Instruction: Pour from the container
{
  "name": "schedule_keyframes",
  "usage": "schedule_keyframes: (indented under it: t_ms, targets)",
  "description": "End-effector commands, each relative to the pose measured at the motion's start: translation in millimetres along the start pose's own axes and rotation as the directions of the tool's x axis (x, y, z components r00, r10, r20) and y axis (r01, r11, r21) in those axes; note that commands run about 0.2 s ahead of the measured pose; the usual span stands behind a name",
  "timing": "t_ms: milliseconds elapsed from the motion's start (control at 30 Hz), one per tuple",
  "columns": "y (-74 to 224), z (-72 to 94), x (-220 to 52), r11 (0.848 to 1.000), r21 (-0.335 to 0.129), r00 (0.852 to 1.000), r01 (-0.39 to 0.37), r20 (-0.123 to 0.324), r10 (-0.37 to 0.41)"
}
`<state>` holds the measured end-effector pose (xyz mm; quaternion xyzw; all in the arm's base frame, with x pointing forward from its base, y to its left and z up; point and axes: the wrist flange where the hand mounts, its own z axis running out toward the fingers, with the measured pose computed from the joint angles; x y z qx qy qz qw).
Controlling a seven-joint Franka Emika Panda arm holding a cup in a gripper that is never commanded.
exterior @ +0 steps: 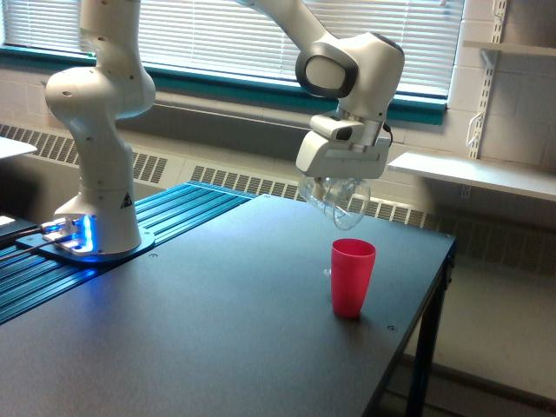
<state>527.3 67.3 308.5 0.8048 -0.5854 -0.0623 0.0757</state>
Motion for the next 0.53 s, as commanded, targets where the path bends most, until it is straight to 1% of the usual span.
schedule_keyframes:
  t_ms: [33, 100, 167, 233, 333, 467, 533]
  targets:
    - [-1.5, -3.9, 1.3, 0.999, 0.025, 1.000, -0.026, -0.014, 0.026]
    - [-0.1, -3.4, -0.4, 0.999, 0.016, 0.999, -0.031, -0.038, 0.032]
    - [-0.7, -4.7, -2.5, 0.999, 0.026, 0.999, -0.024, -0.041, 0.025]
    - [0.4, -3.6, -5.2, 1.000, 0.020, 0.998, -0.024, -0.058, 0.025]
    - [1.2, -2.7, -6.9, 0.999, 0.025, 0.998, -0.027, -0.056, 0.029]
    - [2.9, -2.9, -5.7, 0.998, 0.053, 0.999, -0.045, -0.023, 0.047]
    - [4.8, -2.7, -5.9, 0.997, 0.055, 0.999, -0.046, -0.021, 0.047]
